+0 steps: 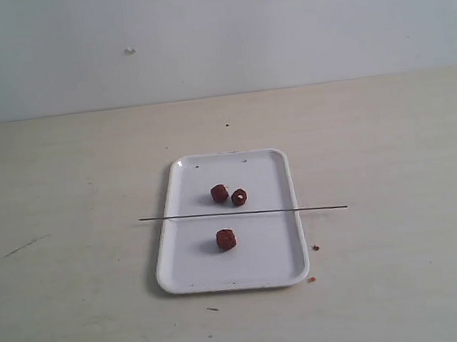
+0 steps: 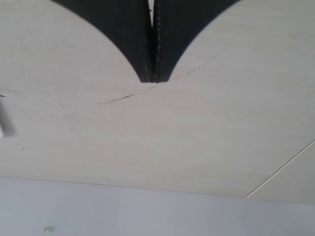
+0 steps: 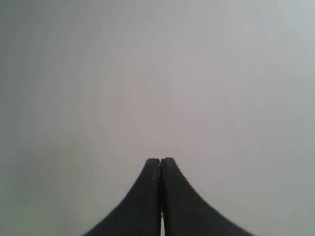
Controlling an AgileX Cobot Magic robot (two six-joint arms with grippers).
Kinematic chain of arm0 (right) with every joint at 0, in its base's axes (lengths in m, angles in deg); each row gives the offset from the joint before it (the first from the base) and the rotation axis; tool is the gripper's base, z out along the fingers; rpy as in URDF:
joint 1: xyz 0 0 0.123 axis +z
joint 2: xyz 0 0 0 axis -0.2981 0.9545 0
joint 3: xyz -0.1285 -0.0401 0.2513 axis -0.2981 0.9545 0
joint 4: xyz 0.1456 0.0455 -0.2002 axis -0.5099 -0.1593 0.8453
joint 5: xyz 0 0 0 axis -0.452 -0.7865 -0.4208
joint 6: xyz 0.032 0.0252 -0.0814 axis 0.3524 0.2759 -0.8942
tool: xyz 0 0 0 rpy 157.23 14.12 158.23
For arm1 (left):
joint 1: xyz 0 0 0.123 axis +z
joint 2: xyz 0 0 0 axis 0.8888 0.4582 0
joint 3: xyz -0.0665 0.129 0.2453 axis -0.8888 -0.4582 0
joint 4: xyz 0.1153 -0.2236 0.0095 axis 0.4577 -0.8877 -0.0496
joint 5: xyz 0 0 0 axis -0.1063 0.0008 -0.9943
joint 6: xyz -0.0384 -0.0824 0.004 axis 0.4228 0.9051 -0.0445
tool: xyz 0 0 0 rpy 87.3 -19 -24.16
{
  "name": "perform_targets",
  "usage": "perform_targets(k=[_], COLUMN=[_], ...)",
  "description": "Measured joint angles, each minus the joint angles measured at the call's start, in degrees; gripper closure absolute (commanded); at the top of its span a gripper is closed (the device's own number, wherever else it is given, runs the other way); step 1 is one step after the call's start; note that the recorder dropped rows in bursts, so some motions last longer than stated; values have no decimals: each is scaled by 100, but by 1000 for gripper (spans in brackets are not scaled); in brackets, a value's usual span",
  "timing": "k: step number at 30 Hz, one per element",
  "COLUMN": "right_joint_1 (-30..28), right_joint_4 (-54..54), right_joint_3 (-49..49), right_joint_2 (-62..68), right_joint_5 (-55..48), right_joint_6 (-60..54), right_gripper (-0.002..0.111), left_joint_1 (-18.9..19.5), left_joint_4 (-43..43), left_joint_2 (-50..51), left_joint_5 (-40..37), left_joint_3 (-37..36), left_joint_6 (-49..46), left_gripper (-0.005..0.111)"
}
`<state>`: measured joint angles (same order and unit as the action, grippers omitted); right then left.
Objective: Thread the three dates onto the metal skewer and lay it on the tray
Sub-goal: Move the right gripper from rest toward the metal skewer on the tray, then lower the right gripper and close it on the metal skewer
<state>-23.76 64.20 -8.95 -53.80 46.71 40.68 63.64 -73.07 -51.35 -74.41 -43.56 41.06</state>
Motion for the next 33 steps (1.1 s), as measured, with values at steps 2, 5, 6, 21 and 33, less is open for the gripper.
perform_targets(k=[2,5,6,21,33], right_joint_1=[0,0,0,0,1203], right_joint_4=[-535,-2116,-2765,-3155,-2646], right_joint_3=[0,-44,-155,-5808,-7308], right_joint_2=[0,64,200,6666,10083], right_joint_5=[11,20,20,-7439,-9827], right_joint_6=[191,82,-195,-5443,-7996], right_gripper=[108,108,108,108,88], left_joint_1=[0,0,0,0,0], left_joint_4=[0,0,0,0,0], left_joint_2=[0,0,0,0,0], left_joint_5=[0,0,0,34,34], left_joint_3=[0,0,0,0,0], left_joint_6=[0,0,0,0,0], left_gripper=[107,107,107,107,107])
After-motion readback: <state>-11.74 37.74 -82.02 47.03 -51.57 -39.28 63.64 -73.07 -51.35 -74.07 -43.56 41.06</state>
